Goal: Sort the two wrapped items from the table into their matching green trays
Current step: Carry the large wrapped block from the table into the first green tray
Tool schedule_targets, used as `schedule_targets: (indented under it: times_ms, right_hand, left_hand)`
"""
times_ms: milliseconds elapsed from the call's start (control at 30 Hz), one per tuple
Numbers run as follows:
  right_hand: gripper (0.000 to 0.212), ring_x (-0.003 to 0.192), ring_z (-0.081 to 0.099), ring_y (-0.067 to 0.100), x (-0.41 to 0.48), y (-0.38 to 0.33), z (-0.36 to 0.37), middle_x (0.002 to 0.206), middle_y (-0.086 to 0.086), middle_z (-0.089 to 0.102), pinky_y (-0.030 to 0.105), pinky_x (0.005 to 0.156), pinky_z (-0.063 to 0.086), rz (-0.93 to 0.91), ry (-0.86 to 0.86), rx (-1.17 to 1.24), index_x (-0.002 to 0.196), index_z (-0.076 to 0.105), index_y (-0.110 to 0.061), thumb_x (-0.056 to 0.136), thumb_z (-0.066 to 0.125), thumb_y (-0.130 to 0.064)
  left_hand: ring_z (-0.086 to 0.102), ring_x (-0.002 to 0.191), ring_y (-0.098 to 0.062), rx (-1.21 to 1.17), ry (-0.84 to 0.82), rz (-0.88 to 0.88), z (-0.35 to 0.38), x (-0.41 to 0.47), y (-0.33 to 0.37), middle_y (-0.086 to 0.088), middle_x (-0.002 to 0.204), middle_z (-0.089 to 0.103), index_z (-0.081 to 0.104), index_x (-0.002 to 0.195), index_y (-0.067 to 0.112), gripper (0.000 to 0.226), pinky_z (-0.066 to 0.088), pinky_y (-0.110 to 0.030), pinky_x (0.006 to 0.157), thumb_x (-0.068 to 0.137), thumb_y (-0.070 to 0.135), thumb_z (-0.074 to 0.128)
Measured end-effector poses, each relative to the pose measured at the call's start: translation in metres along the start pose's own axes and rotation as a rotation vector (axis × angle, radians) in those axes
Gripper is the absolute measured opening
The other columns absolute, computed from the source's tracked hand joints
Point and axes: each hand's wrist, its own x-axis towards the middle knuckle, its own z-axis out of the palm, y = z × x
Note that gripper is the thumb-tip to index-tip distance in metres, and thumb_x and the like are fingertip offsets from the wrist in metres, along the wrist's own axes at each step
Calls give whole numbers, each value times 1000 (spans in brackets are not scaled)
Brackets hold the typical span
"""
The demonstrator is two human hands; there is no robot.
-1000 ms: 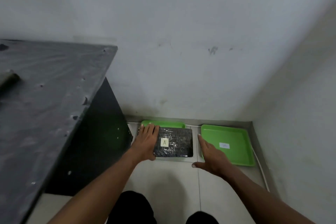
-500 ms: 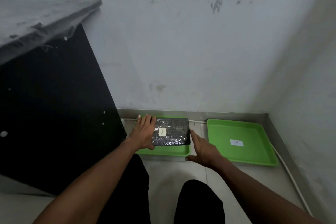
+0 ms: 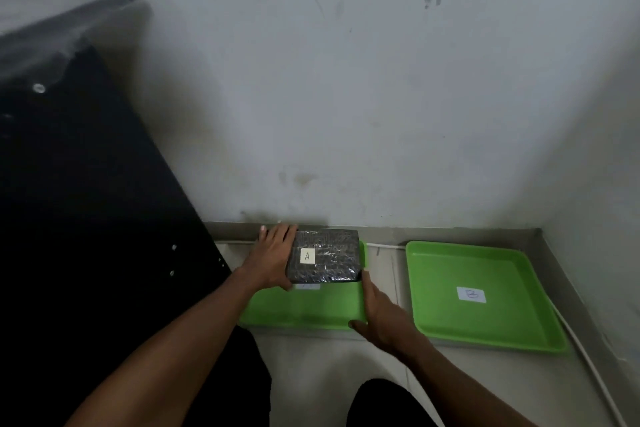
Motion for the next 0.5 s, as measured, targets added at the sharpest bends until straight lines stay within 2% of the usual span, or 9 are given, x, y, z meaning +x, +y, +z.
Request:
schedule_targets:
  times_ms: [200, 367, 500]
  right_hand:
    - [97, 141, 34, 28, 36, 16, 58, 162, 15, 17, 40, 109, 43, 42, -140, 44, 153, -12, -9, 93, 60, -38]
    - [84, 151, 11, 31, 56, 32, 105, 164, 14, 4, 42, 120, 27, 53, -283, -23, 155, -3, -20, 96, 52, -44]
    - [81, 151, 4, 36, 70, 40, 127, 164, 17, 3, 46, 123, 16, 65, -376, -58, 155, 2, -23, 96, 52, -45]
  left_hand:
    - [2, 151, -34, -23, -96, -43, 41, 58, -31, -12, 161, 13, 1, 155, 6, 138, 3, -55, 122, 57, 46, 91]
    - [0, 151, -35, 10, -158, -52, 79, 95, -49, -13, 162, 9, -3, 155, 6, 136, 5, -55, 122, 62, 45, 89]
    - [-3, 151, -36, 13, -211, -41, 102, 117, -64, -13, 164, 4, -6, 155, 6, 133, 10, -56, 122, 66, 41, 87]
